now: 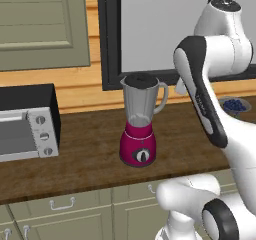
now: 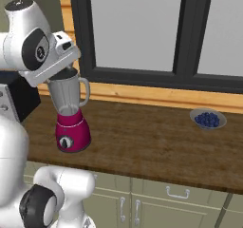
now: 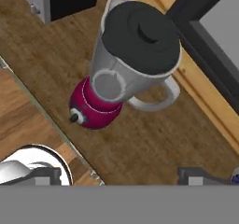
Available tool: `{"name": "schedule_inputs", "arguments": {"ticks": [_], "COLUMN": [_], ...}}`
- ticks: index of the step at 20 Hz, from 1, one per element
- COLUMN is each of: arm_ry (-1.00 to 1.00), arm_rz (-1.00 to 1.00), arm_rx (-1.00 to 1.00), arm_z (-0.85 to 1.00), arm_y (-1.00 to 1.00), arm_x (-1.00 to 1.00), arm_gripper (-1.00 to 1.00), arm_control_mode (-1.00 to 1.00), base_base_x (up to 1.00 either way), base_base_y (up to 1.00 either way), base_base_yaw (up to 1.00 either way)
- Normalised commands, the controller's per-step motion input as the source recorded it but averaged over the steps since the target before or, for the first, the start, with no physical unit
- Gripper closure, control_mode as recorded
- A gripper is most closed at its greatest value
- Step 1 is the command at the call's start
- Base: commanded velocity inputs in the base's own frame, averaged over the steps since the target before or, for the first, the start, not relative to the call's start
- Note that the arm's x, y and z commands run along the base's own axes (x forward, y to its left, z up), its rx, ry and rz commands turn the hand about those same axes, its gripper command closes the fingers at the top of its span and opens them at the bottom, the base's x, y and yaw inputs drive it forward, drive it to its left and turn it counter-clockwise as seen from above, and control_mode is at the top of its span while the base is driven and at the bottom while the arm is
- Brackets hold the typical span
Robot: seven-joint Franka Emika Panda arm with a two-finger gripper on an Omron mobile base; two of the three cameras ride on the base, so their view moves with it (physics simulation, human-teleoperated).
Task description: Close the lid blender by securely placing the lid on top.
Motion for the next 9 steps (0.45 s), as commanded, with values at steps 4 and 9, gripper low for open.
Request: {"name": "schedule_inputs", "arguments": {"ticks": [4,9], "arm_ry": [-0.37,-0.41], "arm_rz": [-0.10,-0.03], "arm_rx": [0.20,0.24], "arm_z": [0.00,0.00], "arm_y": [-0.72,-0.80], "arm_x": [-0.36,-0.21], "arm_gripper": [-1.00,-1.00], "arm_control_mode": [-1.00,-1.00], "base_base_x": [0.00,0.00], "base_base_y": [0.00,0.00], "base_base_yaw": [0.00,0.00]}}
